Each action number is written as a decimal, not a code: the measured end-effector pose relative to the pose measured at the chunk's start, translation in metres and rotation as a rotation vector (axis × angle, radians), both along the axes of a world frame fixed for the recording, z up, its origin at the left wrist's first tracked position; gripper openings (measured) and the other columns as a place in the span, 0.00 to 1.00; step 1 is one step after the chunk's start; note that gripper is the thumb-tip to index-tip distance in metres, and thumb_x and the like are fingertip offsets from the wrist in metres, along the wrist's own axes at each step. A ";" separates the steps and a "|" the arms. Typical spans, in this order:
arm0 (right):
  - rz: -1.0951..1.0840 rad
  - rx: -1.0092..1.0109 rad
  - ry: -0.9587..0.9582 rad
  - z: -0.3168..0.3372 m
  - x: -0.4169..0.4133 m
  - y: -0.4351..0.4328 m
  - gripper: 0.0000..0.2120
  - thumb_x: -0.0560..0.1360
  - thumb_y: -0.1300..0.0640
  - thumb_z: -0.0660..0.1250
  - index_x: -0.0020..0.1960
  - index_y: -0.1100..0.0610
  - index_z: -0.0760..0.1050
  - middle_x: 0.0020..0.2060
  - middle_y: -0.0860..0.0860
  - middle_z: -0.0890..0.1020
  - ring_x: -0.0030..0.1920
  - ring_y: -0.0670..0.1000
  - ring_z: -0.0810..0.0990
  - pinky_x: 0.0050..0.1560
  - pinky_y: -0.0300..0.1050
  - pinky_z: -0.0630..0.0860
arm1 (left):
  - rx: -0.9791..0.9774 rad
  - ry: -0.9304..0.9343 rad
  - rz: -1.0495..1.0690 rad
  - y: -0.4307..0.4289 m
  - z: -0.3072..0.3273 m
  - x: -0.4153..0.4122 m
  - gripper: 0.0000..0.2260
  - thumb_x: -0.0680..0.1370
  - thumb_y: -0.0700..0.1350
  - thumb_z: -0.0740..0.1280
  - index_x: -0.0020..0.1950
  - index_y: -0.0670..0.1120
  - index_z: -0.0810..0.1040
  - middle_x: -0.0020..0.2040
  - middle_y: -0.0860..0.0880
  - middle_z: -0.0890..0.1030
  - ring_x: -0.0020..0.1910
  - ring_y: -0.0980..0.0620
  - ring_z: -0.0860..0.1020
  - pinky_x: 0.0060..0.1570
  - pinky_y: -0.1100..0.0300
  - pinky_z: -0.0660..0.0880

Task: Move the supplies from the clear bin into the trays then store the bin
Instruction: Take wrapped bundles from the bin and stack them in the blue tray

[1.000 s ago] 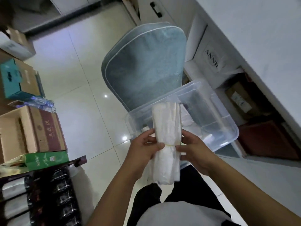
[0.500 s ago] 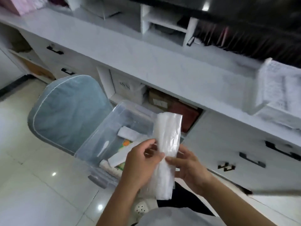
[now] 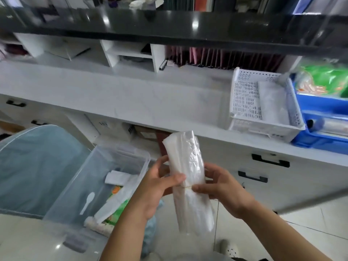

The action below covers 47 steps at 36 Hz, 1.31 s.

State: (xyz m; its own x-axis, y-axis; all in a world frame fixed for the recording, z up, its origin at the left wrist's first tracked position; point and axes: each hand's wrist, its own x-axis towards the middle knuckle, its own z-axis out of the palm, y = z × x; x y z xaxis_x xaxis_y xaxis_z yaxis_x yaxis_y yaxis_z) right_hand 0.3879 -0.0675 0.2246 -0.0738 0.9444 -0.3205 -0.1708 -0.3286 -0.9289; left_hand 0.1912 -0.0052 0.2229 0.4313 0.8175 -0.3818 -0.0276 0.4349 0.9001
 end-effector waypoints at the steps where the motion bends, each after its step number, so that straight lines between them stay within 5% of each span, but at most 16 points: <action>1: 0.008 0.010 -0.009 0.001 0.016 -0.004 0.21 0.70 0.69 0.74 0.60 0.54 0.80 0.55 0.59 0.83 0.53 0.65 0.83 0.55 0.69 0.77 | -0.019 -0.025 -0.019 -0.004 0.000 0.016 0.34 0.64 0.45 0.82 0.67 0.54 0.74 0.58 0.43 0.84 0.56 0.42 0.83 0.55 0.45 0.80; 7: 0.120 0.062 -0.051 0.004 0.124 -0.023 0.25 0.70 0.64 0.75 0.65 0.51 0.77 0.58 0.56 0.82 0.58 0.61 0.81 0.60 0.62 0.78 | -0.094 -0.185 -0.043 -0.018 0.004 0.114 0.37 0.65 0.38 0.79 0.71 0.48 0.71 0.58 0.38 0.83 0.58 0.40 0.82 0.51 0.53 0.80; 14: 0.139 0.069 0.001 0.010 0.228 -0.045 0.29 0.72 0.67 0.73 0.70 0.51 0.73 0.61 0.58 0.81 0.61 0.60 0.79 0.61 0.57 0.77 | -0.129 -0.296 -0.201 -0.018 0.009 0.216 0.38 0.65 0.44 0.81 0.73 0.47 0.70 0.65 0.37 0.78 0.63 0.37 0.77 0.60 0.42 0.75; 20: -0.059 0.091 0.030 0.019 0.291 -0.063 0.29 0.70 0.66 0.74 0.68 0.49 0.74 0.58 0.59 0.81 0.59 0.60 0.80 0.58 0.52 0.80 | -0.119 -0.201 -0.212 -0.004 0.030 0.298 0.27 0.62 0.44 0.83 0.60 0.46 0.83 0.57 0.40 0.83 0.52 0.42 0.83 0.47 0.51 0.80; 24: -0.200 0.042 0.076 0.018 0.326 -0.070 0.27 0.70 0.64 0.76 0.64 0.46 0.76 0.54 0.59 0.84 0.55 0.59 0.83 0.49 0.45 0.80 | -0.025 -0.110 -0.197 0.007 0.049 0.350 0.23 0.64 0.40 0.79 0.57 0.47 0.83 0.56 0.41 0.85 0.52 0.42 0.84 0.41 0.54 0.81; 28: -0.167 0.013 0.111 0.015 0.354 -0.080 0.27 0.68 0.62 0.77 0.65 0.51 0.75 0.56 0.61 0.83 0.58 0.62 0.82 0.58 0.58 0.78 | 0.038 -0.106 -0.232 0.020 0.064 0.394 0.24 0.66 0.37 0.77 0.62 0.45 0.80 0.56 0.42 0.85 0.52 0.42 0.84 0.41 0.54 0.81; 31: -0.152 0.038 0.086 0.013 0.370 -0.079 0.24 0.69 0.63 0.77 0.64 0.57 0.76 0.57 0.61 0.83 0.59 0.61 0.81 0.58 0.55 0.79 | 0.051 -0.143 -0.238 0.035 0.070 0.423 0.22 0.65 0.39 0.76 0.59 0.47 0.81 0.55 0.43 0.85 0.51 0.43 0.84 0.42 0.52 0.82; 37: -0.408 0.056 -0.213 0.034 0.409 -0.043 0.16 0.67 0.64 0.78 0.55 0.60 0.81 0.49 0.60 0.86 0.52 0.62 0.84 0.58 0.61 0.79 | 0.102 -0.281 -0.314 0.077 0.080 0.470 0.17 0.66 0.37 0.74 0.53 0.48 0.82 0.51 0.45 0.85 0.50 0.47 0.84 0.45 0.53 0.82; 39: -0.456 0.074 -0.416 0.049 0.425 -0.028 0.11 0.68 0.62 0.78 0.49 0.58 0.82 0.43 0.58 0.85 0.45 0.61 0.84 0.50 0.60 0.80 | 0.125 -0.337 -0.343 0.098 0.087 0.481 0.18 0.67 0.35 0.72 0.56 0.45 0.81 0.50 0.45 0.84 0.51 0.49 0.83 0.48 0.54 0.81; 41: -0.486 0.096 -0.644 0.061 0.441 -0.015 0.08 0.68 0.60 0.77 0.42 0.52 0.80 0.31 0.47 0.80 0.33 0.51 0.76 0.37 0.50 0.73 | 0.134 -0.383 -0.389 0.119 0.095 0.490 0.21 0.68 0.33 0.70 0.60 0.44 0.79 0.52 0.45 0.82 0.53 0.49 0.81 0.51 0.54 0.80; 44: -0.549 0.092 -0.926 0.080 0.466 0.000 0.10 0.69 0.57 0.76 0.38 0.44 0.77 0.26 0.42 0.74 0.27 0.44 0.69 0.32 0.42 0.69 | 0.144 -0.437 -0.499 0.146 0.104 0.506 0.24 0.71 0.33 0.70 0.67 0.42 0.75 0.57 0.43 0.80 0.57 0.46 0.79 0.58 0.51 0.79; 47: -0.609 0.101 -1.100 0.090 0.488 0.012 0.19 0.70 0.56 0.75 0.34 0.34 0.72 0.27 0.37 0.75 0.29 0.45 0.70 0.35 0.45 0.70 | 0.190 -0.448 -0.561 0.163 0.104 0.528 0.24 0.72 0.35 0.72 0.67 0.43 0.75 0.57 0.45 0.81 0.59 0.46 0.80 0.62 0.49 0.77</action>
State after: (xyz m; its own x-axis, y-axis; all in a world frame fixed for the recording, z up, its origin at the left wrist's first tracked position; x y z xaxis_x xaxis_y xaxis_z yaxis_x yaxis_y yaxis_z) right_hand 0.8756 -0.0554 0.3144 0.6402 0.7554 0.1399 0.6091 -0.3881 -0.6916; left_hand 0.7193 0.1580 0.3267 0.8845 0.4633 0.0550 -0.2297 0.3298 0.9157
